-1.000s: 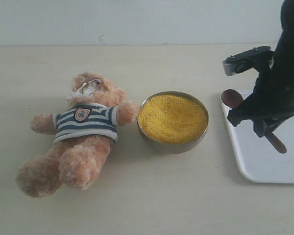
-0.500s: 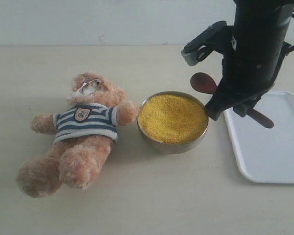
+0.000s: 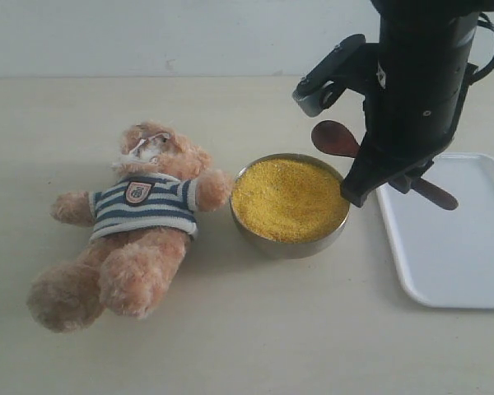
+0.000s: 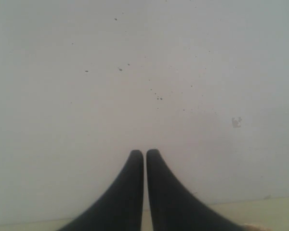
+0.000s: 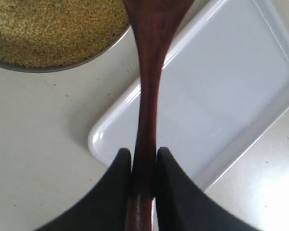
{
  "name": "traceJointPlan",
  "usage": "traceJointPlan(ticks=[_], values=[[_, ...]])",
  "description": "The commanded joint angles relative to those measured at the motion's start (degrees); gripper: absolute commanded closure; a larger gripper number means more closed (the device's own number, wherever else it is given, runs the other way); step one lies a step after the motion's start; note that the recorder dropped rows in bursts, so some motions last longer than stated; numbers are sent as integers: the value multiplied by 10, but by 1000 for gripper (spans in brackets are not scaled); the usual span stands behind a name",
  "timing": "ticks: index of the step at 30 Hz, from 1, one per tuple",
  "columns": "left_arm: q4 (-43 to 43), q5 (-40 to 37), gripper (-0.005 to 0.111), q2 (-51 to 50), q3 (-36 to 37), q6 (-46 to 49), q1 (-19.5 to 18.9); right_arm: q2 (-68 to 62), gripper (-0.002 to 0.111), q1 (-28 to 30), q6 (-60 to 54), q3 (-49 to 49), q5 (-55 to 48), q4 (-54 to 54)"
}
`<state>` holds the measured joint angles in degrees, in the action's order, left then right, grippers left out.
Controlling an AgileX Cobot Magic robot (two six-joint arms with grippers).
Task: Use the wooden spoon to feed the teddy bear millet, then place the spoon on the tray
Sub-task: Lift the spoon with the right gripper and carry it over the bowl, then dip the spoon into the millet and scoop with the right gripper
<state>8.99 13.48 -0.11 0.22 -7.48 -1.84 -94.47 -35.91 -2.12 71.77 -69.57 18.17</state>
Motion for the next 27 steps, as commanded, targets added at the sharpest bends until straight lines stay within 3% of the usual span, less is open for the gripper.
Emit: traceJointPlan(ticks=[1,18,27], values=[[-2,0,103,1,-2,-2,4,7,109,-1,2,3,-4,4],[-2,0,103,1,-2,-2,4,-51,109,-1,-18,3,-4,-5],[-2,0,103,1,-2,-2,4,-57,109,-75,14,3,-4,82]])
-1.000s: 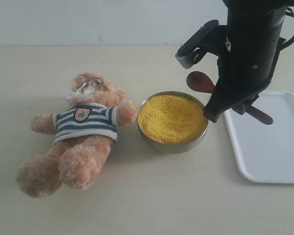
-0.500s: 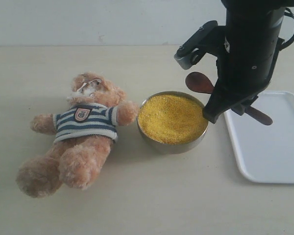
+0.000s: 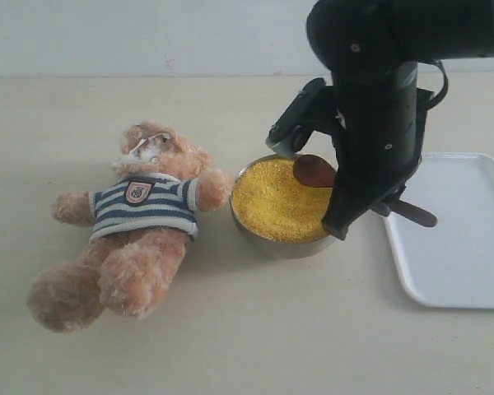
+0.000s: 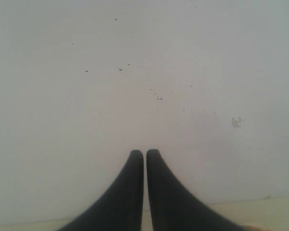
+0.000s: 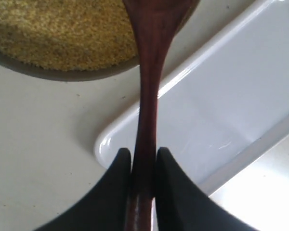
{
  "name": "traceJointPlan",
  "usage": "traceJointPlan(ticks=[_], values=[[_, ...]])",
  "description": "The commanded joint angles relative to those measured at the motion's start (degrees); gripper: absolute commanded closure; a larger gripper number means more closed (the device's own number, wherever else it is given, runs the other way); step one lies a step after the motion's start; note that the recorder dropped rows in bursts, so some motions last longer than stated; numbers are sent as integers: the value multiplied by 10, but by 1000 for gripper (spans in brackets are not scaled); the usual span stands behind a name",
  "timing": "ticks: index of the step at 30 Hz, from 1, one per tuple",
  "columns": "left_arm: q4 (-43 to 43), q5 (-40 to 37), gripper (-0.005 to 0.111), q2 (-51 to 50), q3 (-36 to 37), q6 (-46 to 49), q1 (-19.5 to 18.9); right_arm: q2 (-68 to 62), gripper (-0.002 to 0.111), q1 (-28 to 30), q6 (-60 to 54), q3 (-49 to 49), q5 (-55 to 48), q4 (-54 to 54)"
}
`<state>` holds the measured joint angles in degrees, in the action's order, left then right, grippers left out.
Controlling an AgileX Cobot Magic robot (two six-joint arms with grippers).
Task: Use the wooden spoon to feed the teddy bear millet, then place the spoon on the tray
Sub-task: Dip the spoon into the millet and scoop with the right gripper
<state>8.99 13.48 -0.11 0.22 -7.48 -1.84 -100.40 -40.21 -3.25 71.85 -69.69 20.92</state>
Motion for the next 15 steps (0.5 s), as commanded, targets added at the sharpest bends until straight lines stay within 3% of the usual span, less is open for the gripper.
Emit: traceJointPlan(ticks=[1,15], values=[[-2,0,103,1,-2,-2,4,2,109,-38,28,3,-3,63],[-2,0,103,1,-2,-2,4,-10,109,-44,30,3,-3,84]])
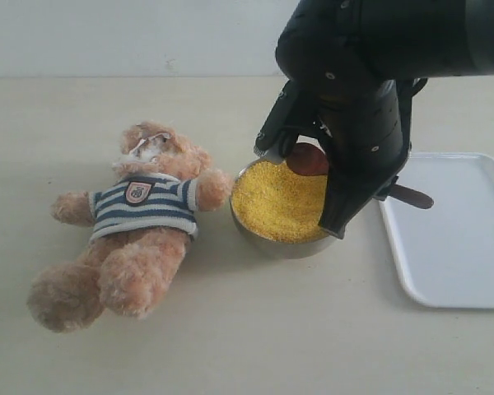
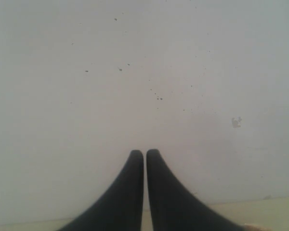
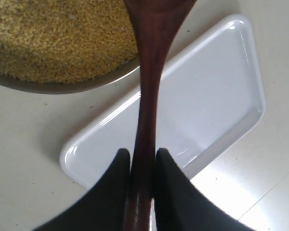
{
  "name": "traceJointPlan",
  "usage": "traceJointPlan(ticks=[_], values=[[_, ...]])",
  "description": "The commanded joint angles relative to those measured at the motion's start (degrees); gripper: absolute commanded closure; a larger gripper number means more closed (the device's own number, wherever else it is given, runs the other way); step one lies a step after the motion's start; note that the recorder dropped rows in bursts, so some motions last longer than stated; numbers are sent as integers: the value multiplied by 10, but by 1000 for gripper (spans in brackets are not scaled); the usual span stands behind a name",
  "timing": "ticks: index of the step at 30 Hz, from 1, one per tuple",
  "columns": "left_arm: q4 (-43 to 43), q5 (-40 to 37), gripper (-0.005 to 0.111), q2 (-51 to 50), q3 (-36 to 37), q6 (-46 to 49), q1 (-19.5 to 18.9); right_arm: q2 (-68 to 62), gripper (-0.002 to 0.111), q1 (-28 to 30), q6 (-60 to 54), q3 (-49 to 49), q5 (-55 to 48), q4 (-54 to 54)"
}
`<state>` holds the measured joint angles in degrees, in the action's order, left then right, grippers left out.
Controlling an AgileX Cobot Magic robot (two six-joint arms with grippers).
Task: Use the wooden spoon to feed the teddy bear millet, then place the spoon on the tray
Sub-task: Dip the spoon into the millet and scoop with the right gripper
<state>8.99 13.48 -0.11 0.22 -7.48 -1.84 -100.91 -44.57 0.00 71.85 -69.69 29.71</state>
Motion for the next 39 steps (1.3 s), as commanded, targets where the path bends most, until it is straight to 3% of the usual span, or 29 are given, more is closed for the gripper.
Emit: traceJointPlan(ticks=[1,20,28,39], values=[[-2,0,103,1,-2,-2,4,-5,109,0,-6,3,-3,-10],[-2,1,103,1,-2,-2,4,-1,109,0,0,-19,-3,1],[-2,0,103,1,-2,-2,4,64,109,0,12,-54,-3,14],[-2,0,103,1,-2,-2,4,3,109,-20,12,-54,-3,39]])
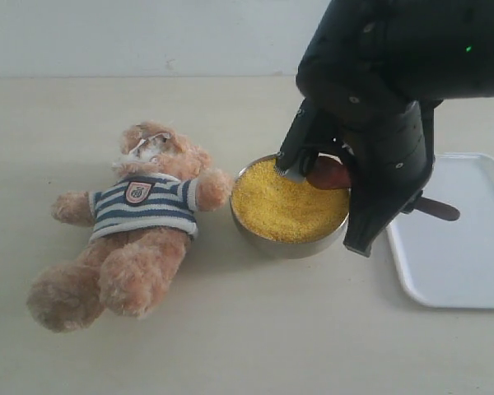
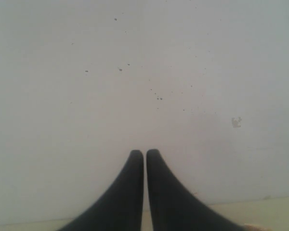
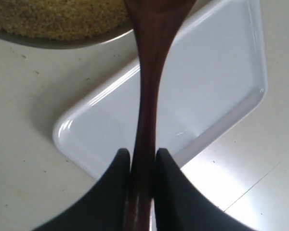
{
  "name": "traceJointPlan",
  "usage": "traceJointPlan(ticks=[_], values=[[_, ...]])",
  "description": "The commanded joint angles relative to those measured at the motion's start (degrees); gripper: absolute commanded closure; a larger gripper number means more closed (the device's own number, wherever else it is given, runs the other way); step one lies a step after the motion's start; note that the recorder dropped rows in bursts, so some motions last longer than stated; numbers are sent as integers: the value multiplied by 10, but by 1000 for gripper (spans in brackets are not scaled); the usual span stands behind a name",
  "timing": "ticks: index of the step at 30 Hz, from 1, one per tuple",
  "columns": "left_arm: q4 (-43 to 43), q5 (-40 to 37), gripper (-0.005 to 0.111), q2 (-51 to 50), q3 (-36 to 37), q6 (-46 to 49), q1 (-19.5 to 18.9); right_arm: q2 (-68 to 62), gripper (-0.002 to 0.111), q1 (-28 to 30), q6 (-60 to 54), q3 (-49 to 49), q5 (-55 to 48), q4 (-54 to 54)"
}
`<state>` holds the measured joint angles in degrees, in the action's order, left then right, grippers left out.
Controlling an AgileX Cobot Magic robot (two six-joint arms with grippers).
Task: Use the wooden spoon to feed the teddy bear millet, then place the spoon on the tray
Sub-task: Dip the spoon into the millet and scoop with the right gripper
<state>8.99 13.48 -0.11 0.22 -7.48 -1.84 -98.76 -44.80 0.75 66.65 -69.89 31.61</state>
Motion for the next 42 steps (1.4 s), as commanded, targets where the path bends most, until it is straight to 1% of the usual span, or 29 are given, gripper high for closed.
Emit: traceJointPlan(ticks=[1,5,16,42], values=[[-2,0,103,1,-2,-2,4,-25,109,-26,10,-2,-1,32],[-2,1,103,1,-2,-2,4,-38,109,-49,23,-2,-1,58],[-2,1,103,1,-2,-2,4,-52,109,-50,40,-2,-1,106],[-2,0,103,1,-2,-2,4,-53,109,-50,-2,-2,-1,57]])
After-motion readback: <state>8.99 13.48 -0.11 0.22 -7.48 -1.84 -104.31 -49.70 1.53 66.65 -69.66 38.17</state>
